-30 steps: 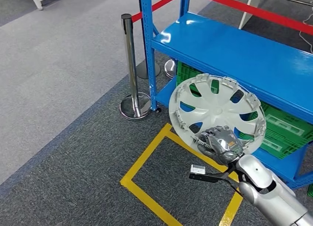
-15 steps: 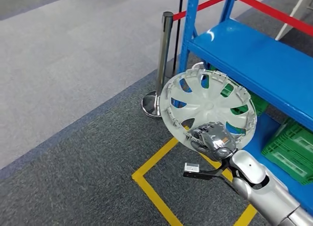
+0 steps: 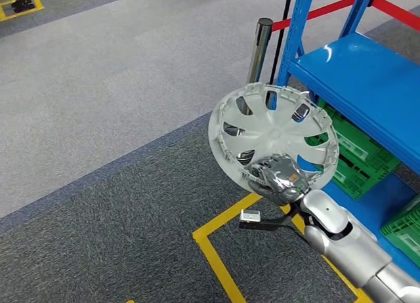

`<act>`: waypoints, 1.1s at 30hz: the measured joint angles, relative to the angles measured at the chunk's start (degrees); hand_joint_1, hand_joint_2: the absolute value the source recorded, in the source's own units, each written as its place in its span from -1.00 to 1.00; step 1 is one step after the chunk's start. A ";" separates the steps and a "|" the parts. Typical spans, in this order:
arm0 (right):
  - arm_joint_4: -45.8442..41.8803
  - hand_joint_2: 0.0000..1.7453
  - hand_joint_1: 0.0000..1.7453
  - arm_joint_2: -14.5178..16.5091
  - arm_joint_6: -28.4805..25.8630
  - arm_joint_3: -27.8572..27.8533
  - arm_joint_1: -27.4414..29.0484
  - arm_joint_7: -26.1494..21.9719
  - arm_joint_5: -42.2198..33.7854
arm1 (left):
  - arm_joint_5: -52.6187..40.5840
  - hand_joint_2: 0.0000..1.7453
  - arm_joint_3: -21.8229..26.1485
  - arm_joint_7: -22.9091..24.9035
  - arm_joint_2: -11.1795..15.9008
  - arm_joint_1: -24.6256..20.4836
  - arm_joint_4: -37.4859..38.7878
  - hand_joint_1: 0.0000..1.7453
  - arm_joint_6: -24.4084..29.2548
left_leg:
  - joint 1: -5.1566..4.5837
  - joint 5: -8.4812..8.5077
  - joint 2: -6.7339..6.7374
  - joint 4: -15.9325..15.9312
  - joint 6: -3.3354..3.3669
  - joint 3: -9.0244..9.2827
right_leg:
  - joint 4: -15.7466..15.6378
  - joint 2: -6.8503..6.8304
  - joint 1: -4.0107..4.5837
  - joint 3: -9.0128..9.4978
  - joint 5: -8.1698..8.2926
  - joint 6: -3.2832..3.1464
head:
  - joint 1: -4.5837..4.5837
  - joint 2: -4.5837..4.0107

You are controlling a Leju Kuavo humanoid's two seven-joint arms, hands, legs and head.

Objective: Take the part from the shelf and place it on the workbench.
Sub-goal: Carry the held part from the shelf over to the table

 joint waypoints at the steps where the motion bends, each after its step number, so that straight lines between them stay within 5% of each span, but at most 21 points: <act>1: 0.35 1.00 1.00 0.28 -0.02 0.29 -0.55 0.01 -0.06 | 0.02 1.00 0.12 0.01 -0.03 -0.09 0.00 -1.00 0.03 | 0.09 -1.68 1.44 3.67 -0.29 -1.79 | -0.01 -0.80 0.13 0.12 -0.12 -0.23 | -0.19 0.00; 3: 0.95 1.00 1.00 0.81 -0.09 0.83 -1.36 0.16 -0.10 | 0.00 1.00 0.33 0.01 -0.05 -0.10 0.00 -1.00 -0.03 | 0.47 -3.86 2.47 10.14 -0.57 -4.99 | 0.01 -2.41 0.35 0.31 -0.34 -0.50 | -0.24 0.00; 4: 1.21 1.00 1.00 1.05 -0.13 1.09 -1.66 0.22 -0.10 | -0.01 1.00 0.43 0.01 -0.07 -0.03 0.00 -1.00 -0.07 | 0.58 -3.55 2.62 10.95 -0.60 -5.41 | 0.01 -3.18 0.41 0.44 -0.47 -0.55 | -0.24 0.00; 6: 1.57 1.00 1.00 1.53 -0.20 1.63 -2.23 0.25 -0.11 | -0.08 1.00 0.58 0.01 -0.08 0.09 0.00 -1.00 -0.13 | 0.61 -0.18 3.20 6.17 -0.37 -3.02 | 0.00 -4.57 0.48 0.89 -0.78 -0.52 | -0.26 0.00; 8: 1.81 1.00 1.00 1.85 -0.25 2.14 -2.66 0.31 -0.13 | -0.28 1.00 0.66 0.02 -0.08 0.03 0.00 -1.00 -0.15 | 0.07 2.69 5.28 -1.44 0.17 0.80 | -0.03 -5.80 0.65 1.34 -1.15 -0.26 | -0.29 0.00; 10: 2.03 1.00 1.00 2.00 -0.34 2.51 -2.85 0.36 -0.13 | -0.49 1.00 0.70 0.09 -0.09 -0.10 0.00 -1.00 -0.15 | -0.58 3.10 6.46 -4.83 0.76 2.26 | -0.24 -7.01 0.89 1.56 -1.40 0.21 | -0.31 0.00; 12: 2.15 1.00 1.00 2.22 -0.48 2.88 -2.96 0.46 -0.12 | -0.61 1.00 0.72 0.15 -0.09 0.04 0.00 -1.00 -0.19 | -0.65 3.23 5.45 -5.43 1.42 2.30 | -0.61 -7.96 0.91 1.78 -1.60 0.80 | -0.29 0.00; 15: 2.17 1.00 1.00 2.49 -0.91 3.34 -3.00 0.76 -0.17 | -0.91 1.00 0.75 0.08 -0.09 0.12 -0.02 -1.00 -0.43 | -0.18 3.70 3.65 -6.46 2.44 2.89 | 3.18 -4.16 0.58 -0.01 -4.09 1.26 | -0.02 0.00; 17: 2.18 1.00 1.00 2.48 -1.20 3.45 -2.73 0.88 -0.16 | -1.16 1.00 0.77 0.02 -0.15 -0.05 -0.02 -1.00 -0.62 | -0.14 3.70 2.30 -6.48 2.78 2.92 | 11.01 -1.50 0.64 -4.23 -7.16 1.30 | 0.23 0.00; 19: 2.20 1.00 1.00 2.47 -1.25 3.61 -2.37 0.95 -0.11 | -1.32 1.00 0.77 0.00 -0.24 -0.07 -0.01 -1.00 -0.73 | -0.12 3.62 0.80 -6.41 2.88 3.00 | 15.90 -1.05 0.75 -7.73 -7.60 1.39 | 0.31 0.00; 21: 2.19 1.00 1.00 2.48 -1.25 3.80 -2.29 1.02 -0.02 | -1.43 1.00 0.77 -0.01 -0.25 -0.07 0.00 -1.00 -0.72 | -0.02 3.45 -0.75 -6.20 2.77 3.13 | 12.30 -0.70 0.70 -7.19 -3.78 1.37 | 0.33 0.00; 23: 2.17 1.00 1.00 2.48 -1.25 3.93 -2.35 1.09 0.06 | -1.60 1.00 0.77 0.06 -0.26 -0.11 0.00 -1.00 -0.61 | 0.04 3.05 -2.22 -5.55 2.32 2.99 | 4.55 1.36 0.32 -4.04 0.14 1.36 | 0.31 0.00; 25: 2.14 1.00 1.00 2.48 -1.24 4.10 -2.37 1.23 0.19 | -1.83 1.00 0.77 0.26 -0.26 -0.07 0.00 -1.00 -0.40 | 0.12 2.86 -3.48 -5.04 1.73 2.51 | 0.78 2.86 0.15 -2.07 1.03 1.23 | 0.30 0.00; 27: 2.03 1.00 1.00 2.53 -1.24 4.43 -2.40 1.33 0.35 | -2.16 1.00 0.77 0.45 -0.25 0.22 0.00 -1.00 -0.17 | 0.29 2.93 -4.59 -5.00 1.20 2.19 | 0.61 2.06 0.28 -1.66 0.86 0.78 | 0.30 0.00; 28: 1.93 1.00 1.00 2.59 -1.24 4.61 -2.45 1.35 0.39 | -2.30 1.00 0.77 0.50 -0.25 0.39 0.00 -1.00 -0.07 | 0.27 2.77 -4.35 -4.80 0.93 2.13 | 0.49 1.47 0.28 -1.48 0.89 0.48 | 0.30 0.00; 30: 1.76 1.00 1.00 2.68 -1.24 4.82 -2.51 1.43 0.37 | -2.43 1.00 0.77 0.54 -0.25 0.44 0.00 -1.00 0.10 | 0.17 0.91 -1.52 -1.73 0.30 0.83 | 0.17 0.04 0.26 -0.97 0.80 -0.25 | -0.10 0.00; 32: 1.69 1.00 1.00 2.67 -1.25 4.96 -2.51 1.49 0.31 | -2.49 1.00 0.77 0.58 -0.31 0.31 0.00 -1.00 0.17 | 0.40 -2.45 1.75 5.35 -0.24 -2.50 | 0.10 -1.51 0.58 -0.63 0.54 -0.81 | -0.47 0.00; 33: 1.69 1.00 1.00 2.70 -1.25 5.08 -2.51 1.49 0.30 | -2.51 1.00 0.77 0.57 -0.31 0.27 0.00 -1.00 0.08 | 0.61 -3.69 2.30 8.76 -0.42 -4.20 | 0.10 -2.27 0.72 -0.54 0.43 -0.94 | -0.45 0.00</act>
